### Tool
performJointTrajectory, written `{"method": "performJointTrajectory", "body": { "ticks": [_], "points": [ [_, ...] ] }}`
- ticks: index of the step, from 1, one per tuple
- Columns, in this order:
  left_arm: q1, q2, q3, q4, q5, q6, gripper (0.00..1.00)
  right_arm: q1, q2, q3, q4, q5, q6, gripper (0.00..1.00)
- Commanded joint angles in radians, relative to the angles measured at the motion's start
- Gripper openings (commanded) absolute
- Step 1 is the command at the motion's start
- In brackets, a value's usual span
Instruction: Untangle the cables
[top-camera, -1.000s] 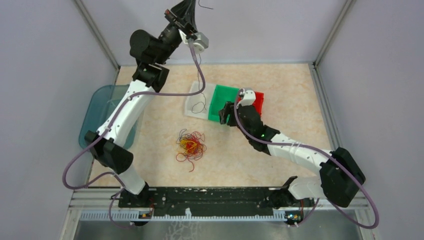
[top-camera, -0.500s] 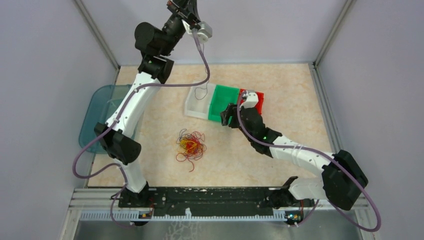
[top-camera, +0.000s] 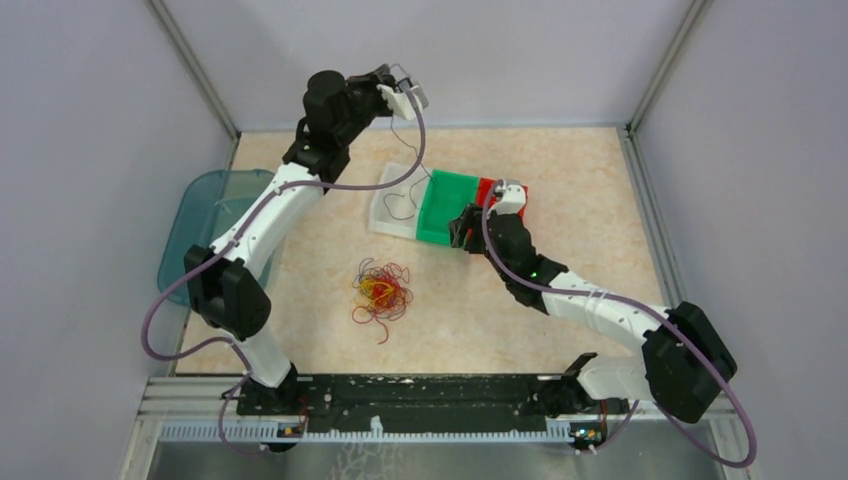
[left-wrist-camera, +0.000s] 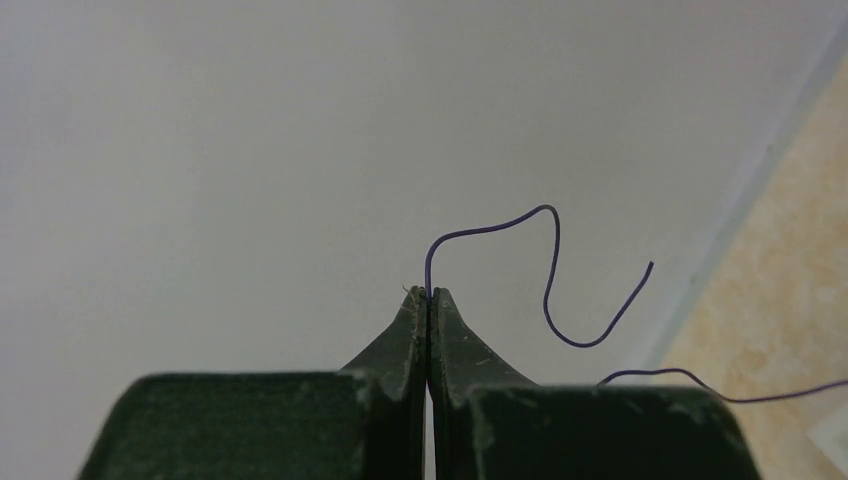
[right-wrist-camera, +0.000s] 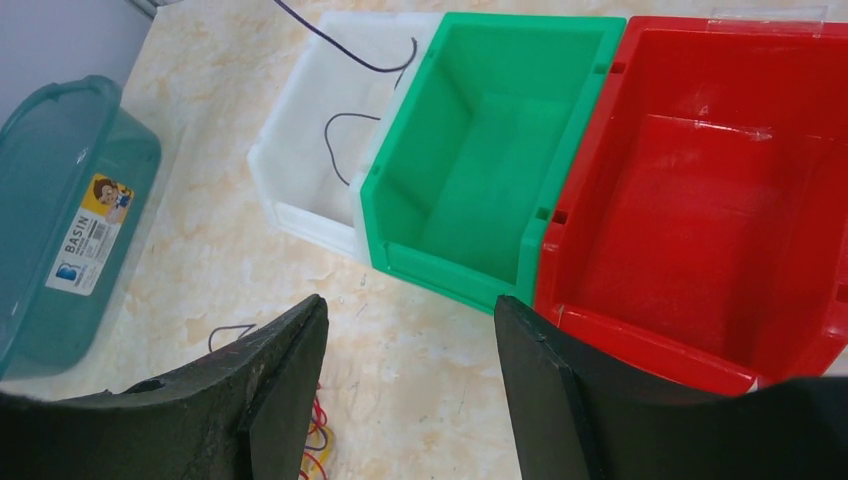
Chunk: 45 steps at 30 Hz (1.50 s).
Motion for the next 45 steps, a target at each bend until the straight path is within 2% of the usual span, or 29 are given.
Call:
{"method": "performJointTrajectory", "body": {
  "ticks": [1, 5, 10, 17, 21, 25, 30, 32, 36, 38, 42, 45],
  "points": [
    [0.034, -0.035, -0.018, -0.127, -0.081, -0.055, 0.00, -0.013, -0.028, 0.001, 0.040, -0.001, 0.022, 0.63],
    [0.050, -0.029, -0.036, -0.199, -0.113, -0.066, 0.00, -0.015, -0.017, 0.001, 0.040, -0.003, 0.031, 0.63],
    [0.089, -0.023, -0.081, -0.200, -0.143, -0.041, 0.00, -0.017, -0.005, 0.004, 0.033, -0.007, 0.039, 0.62],
    [0.119, -0.049, -0.208, -0.033, -0.153, 0.044, 0.00, -0.017, 0.009, 0.011, 0.024, -0.012, 0.046, 0.62],
    [0.102, -0.040, -0.228, 0.004, -0.163, 0.045, 0.00, -0.018, 0.014, 0.008, 0.023, -0.016, 0.058, 0.61],
    [0.064, -0.014, -0.191, -0.019, -0.160, -0.022, 0.00, -0.018, 0.046, 0.011, 0.094, -0.066, 0.091, 0.55],
    [0.047, 0.050, 0.016, -0.198, -0.147, -0.211, 0.00, -0.018, 0.202, 0.152, 0.139, -0.212, 0.098, 0.48],
    [0.047, 0.065, 0.077, -0.262, -0.134, -0.274, 0.00, -0.017, 0.258, 0.184, 0.216, -0.277, 0.088, 0.49],
    [0.048, 0.057, 0.127, -0.342, -0.092, -0.361, 0.00, -0.025, 0.374, 0.263, 0.351, -0.363, 0.090, 0.67],
    [0.047, 0.047, 0.133, -0.377, -0.068, -0.400, 0.00, -0.036, 0.437, 0.316, 0.385, -0.392, 0.115, 0.71],
    [0.046, 0.029, 0.129, -0.403, -0.040, -0.437, 0.00, -0.066, 0.545, 0.391, 0.475, -0.445, 0.174, 0.73],
    [0.046, 0.020, 0.123, -0.407, -0.028, -0.441, 0.00, -0.073, 0.613, 0.469, 0.451, -0.478, 0.172, 0.71]
  ]
}}
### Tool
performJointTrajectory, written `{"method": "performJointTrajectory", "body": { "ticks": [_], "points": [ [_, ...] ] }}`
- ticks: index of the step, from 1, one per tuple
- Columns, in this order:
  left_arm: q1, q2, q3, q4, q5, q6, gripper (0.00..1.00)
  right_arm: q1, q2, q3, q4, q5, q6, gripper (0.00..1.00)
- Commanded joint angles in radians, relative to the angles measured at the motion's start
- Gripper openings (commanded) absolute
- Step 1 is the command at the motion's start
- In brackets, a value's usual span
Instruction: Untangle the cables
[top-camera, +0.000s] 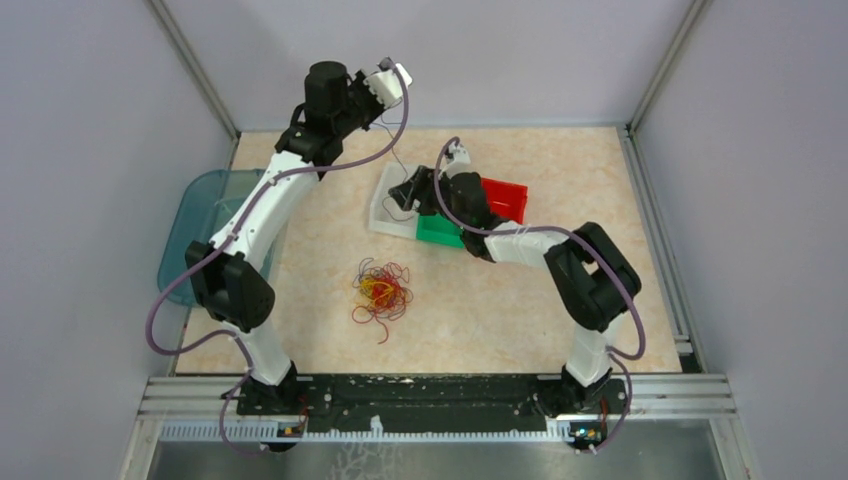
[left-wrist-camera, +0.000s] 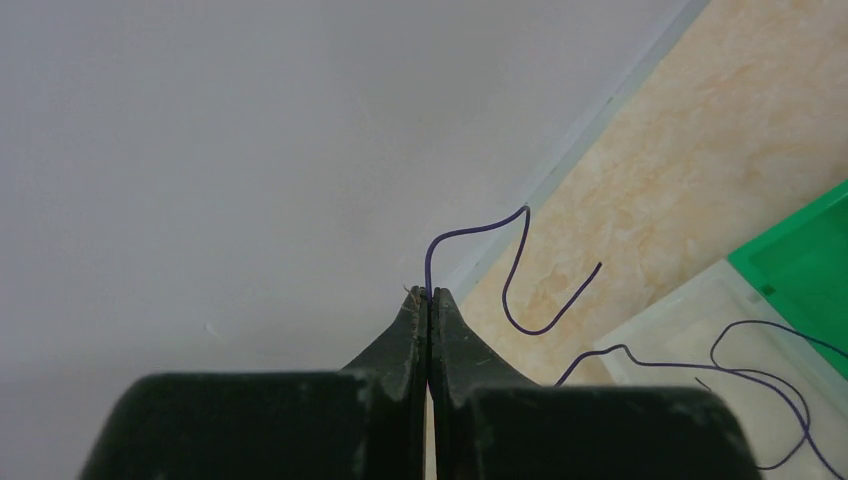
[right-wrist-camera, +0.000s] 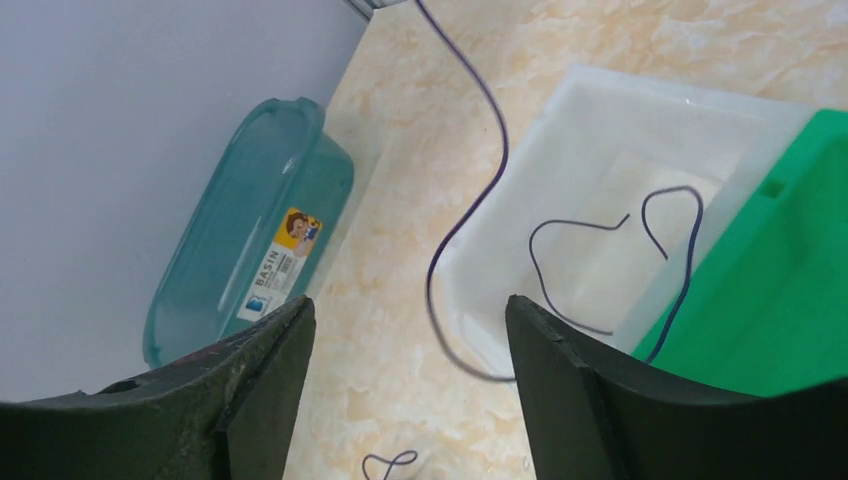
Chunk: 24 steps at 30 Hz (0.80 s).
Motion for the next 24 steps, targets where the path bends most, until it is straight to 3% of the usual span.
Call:
{"method": "performJointTrajectory", "body": {
  "ticks": [1, 12, 18, 24],
  "points": [
    [0.001, -0.036, 0.012, -0.042, 0.038, -0.062, 0.00, -0.017, 0.078, 0.139, 0.053, -0.076, 0.023, 0.68],
    [0.009, -0.085, -0.044, -0.034, 0.047, -0.070, 0.00, -0.047, 0.207, 0.335, -0.108, -0.046, -0.026, 0.08],
    [0.014, -0.122, -0.053, -0.068, 0.084, -0.133, 0.00, -0.075, 0.310, 0.470, -0.175, -0.006, -0.024, 0.00],
    [0.018, -0.176, -0.111, -0.089, 0.164, -0.225, 0.00, -0.093, 0.352, 0.512, -0.198, 0.032, -0.017, 0.00]
  ]
}}
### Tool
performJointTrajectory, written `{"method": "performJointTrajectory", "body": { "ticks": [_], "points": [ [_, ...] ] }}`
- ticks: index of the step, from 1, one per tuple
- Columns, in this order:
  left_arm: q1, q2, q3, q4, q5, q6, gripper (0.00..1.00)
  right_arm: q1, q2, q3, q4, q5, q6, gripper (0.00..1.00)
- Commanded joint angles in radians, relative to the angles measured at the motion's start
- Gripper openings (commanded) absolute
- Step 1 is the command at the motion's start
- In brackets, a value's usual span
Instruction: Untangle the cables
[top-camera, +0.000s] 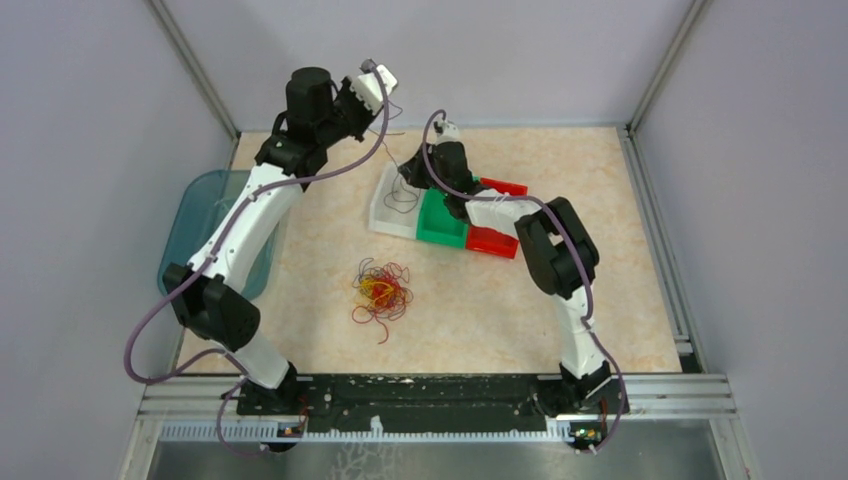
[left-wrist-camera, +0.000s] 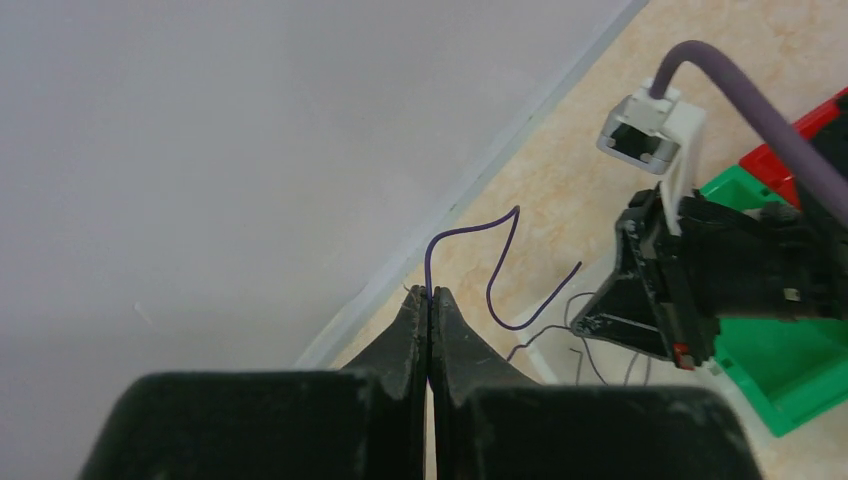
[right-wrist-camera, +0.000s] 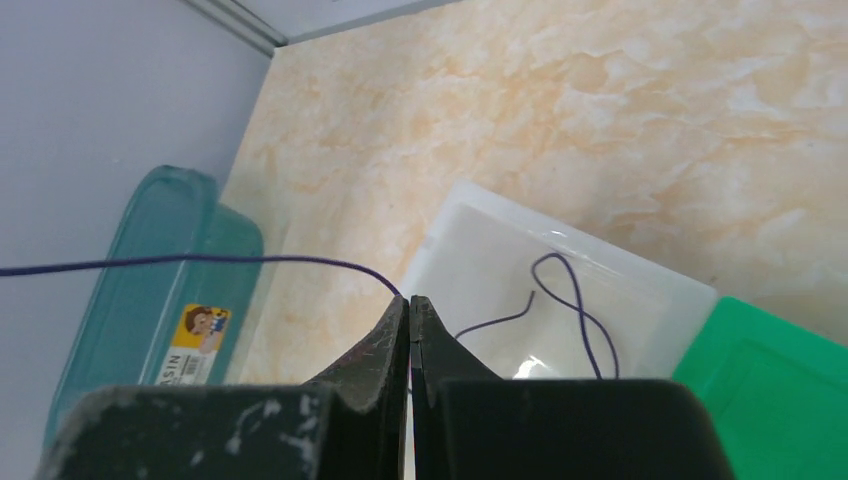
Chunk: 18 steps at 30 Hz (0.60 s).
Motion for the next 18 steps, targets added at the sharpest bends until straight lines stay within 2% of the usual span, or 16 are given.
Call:
{"method": "performJointTrajectory", "body": {
  "ticks": [1, 8, 14, 18],
  "points": [
    [0.007, -0.065, -0.053, -0.015, 0.087, -0.103, 0.00, -0.016, 0.008, 0.052, -0.004, 0.043, -0.009, 0.00],
    [0.020, -0.098, -0.210, 0.017, 0.166, -0.219, 0.00, -0.022, -0.007, 0.014, 0.004, 0.068, -0.029, 0.00],
    [0.021, -0.112, -0.364, 0.109, 0.129, -0.227, 0.00, -0.032, -0.074, -0.059, 0.012, 0.098, -0.049, 0.00],
    [0.022, -0.067, -0.358, 0.189, 0.058, -0.192, 0.00, -0.069, -0.149, -0.152, 0.048, 0.110, -0.032, 0.03]
  ]
}}
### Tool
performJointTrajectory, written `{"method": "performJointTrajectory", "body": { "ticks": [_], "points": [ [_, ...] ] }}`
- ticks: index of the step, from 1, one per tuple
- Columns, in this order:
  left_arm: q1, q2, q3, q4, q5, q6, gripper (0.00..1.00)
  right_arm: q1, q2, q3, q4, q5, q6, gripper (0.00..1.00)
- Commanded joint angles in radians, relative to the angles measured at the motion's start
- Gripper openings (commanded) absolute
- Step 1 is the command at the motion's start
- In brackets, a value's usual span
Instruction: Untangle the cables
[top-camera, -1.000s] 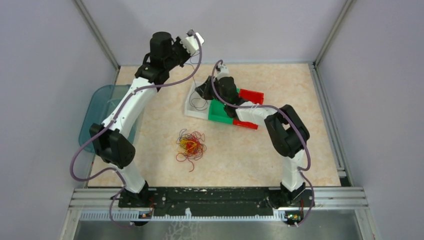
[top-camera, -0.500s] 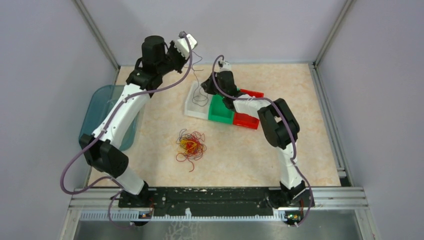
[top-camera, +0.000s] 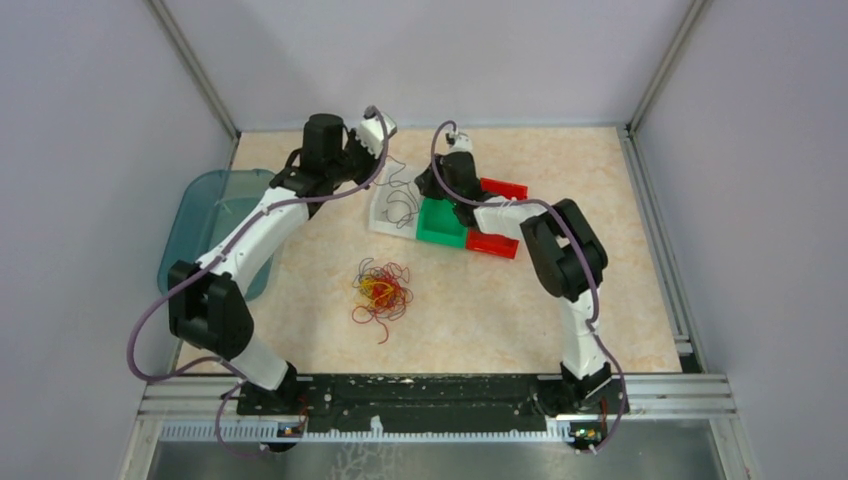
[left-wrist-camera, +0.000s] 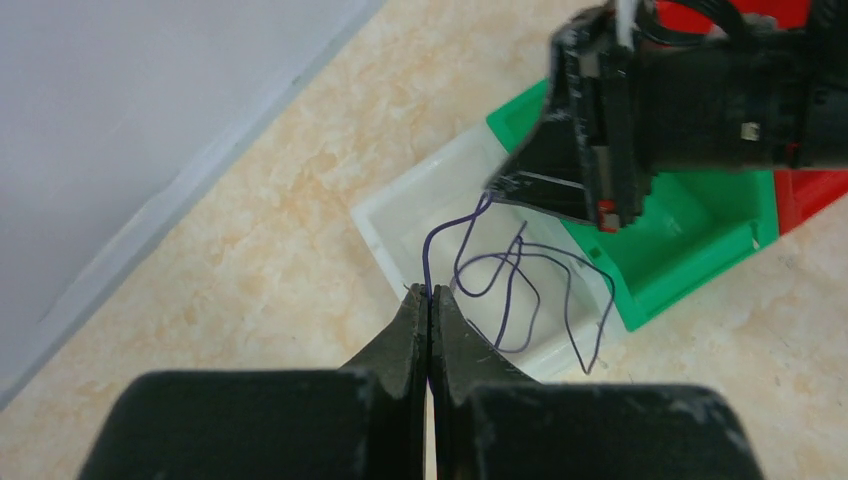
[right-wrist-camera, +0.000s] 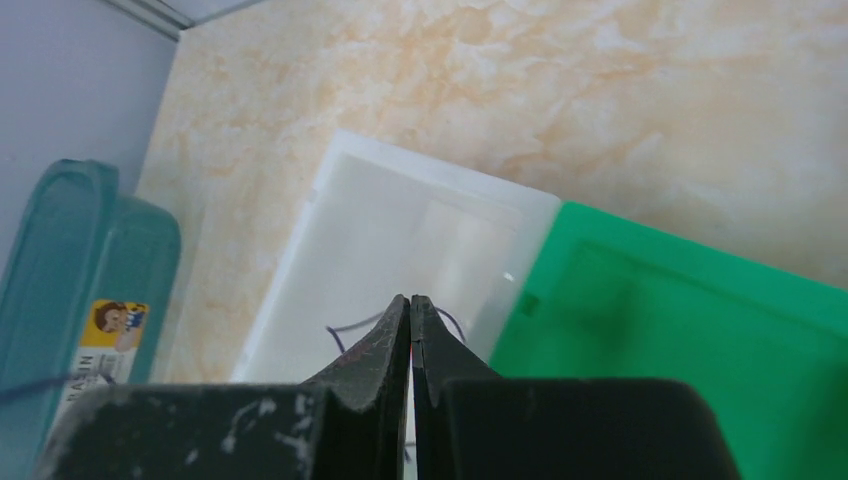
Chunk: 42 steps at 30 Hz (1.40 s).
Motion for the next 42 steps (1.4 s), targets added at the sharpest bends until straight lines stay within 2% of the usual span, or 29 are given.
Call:
{"method": "performJointTrajectory", "body": {
  "ticks": [1, 3, 7, 11, 25, 37, 39, 40, 42],
  "points": [
    [0.007, 0.034, 0.036, 0.155, -0.073, 0.014, 0.00, -0.053, -0.148, -0.075, 0.075, 0.037, 0.002, 0.04],
    [0.007, 0.065, 0.059, 0.188, -0.105, 0.038, 0.00, -0.075, -0.187, -0.122, 0.089, 0.045, 0.011, 0.06],
    [0.003, 0.117, 0.082, 0.199, -0.141, 0.074, 0.00, -0.105, -0.277, -0.209, 0.107, 0.067, 0.014, 0.18],
    [-0.015, 0.130, 0.026, 0.222, -0.163, 0.130, 0.00, -0.122, -0.368, -0.278, 0.096, 0.091, 0.003, 0.26],
    [-0.092, 0.199, -0.054, 0.234, -0.160, 0.153, 0.00, -0.128, -0.654, -0.505, 0.090, 0.118, -0.011, 0.28],
    [-0.088, 0.328, -0.042, 0.261, -0.225, 0.219, 0.01, -0.128, -0.774, -0.649, 0.069, 0.108, 0.002, 0.28],
    [-0.086, 0.343, -0.021, 0.249, -0.214, 0.221, 0.06, -0.128, -0.786, -0.668, 0.078, 0.104, 0.007, 0.28],
    [-0.087, 0.348, -0.010, 0.237, -0.204, 0.221, 0.12, -0.128, -0.791, -0.675, 0.082, 0.101, 0.010, 0.28],
    [-0.088, 0.357, 0.016, 0.203, -0.180, 0.230, 0.41, -0.128, -0.794, -0.681, 0.083, 0.094, 0.012, 0.28]
  ]
}}
